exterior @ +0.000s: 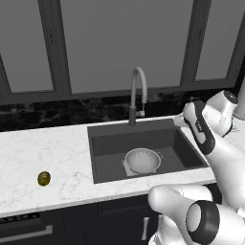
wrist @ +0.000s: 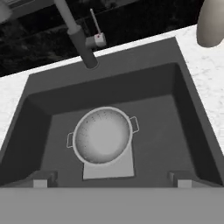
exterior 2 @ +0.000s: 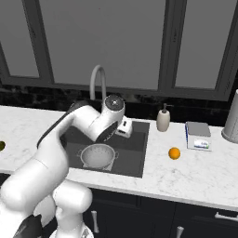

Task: Put the colander in the sink, put the kiwi, orange in the colander, and turn on the sink faucet and pour water over the colander.

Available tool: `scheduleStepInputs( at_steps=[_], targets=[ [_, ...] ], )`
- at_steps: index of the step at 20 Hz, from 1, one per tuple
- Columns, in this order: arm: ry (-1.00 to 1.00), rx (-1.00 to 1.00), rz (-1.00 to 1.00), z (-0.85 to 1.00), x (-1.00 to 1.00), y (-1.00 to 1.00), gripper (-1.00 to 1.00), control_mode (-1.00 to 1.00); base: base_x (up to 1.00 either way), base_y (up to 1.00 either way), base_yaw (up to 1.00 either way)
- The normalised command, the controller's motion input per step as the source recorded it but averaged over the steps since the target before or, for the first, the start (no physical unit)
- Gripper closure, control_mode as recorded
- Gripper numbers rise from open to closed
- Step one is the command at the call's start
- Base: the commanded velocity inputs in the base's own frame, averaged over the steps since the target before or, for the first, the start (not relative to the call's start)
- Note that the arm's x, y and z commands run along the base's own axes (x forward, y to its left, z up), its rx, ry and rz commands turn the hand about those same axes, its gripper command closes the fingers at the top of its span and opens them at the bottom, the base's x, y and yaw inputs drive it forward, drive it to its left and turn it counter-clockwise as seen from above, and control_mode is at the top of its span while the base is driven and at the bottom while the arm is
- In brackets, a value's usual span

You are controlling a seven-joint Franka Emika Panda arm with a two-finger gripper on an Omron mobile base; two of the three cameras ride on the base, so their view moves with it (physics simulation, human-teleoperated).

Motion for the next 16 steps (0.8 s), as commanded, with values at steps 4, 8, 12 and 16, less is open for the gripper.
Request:
scheduleStepInputs(
  at_steps=[4,8,12,16],
  targets=[
    [-0.53,-0.06,-0.04,0.35,-1.0,0.2,-1.0,-1.0,0.0,0.0,0.0],
    [-0.36,-0.09,-0.07,0.2,-1.0,0.66,-1.0,-1.0,0.0,0.0,0.0],
    [-0.14,-0.17,-0.04,0.17,-1.0,0.8,-1.0,-1.0,0.0,0.0,0.0],
    [0.16,-0.34,0.0,0.33,-1.0,0.8,-1.0,-1.0,0.0,0.0,0.0]
  ],
)
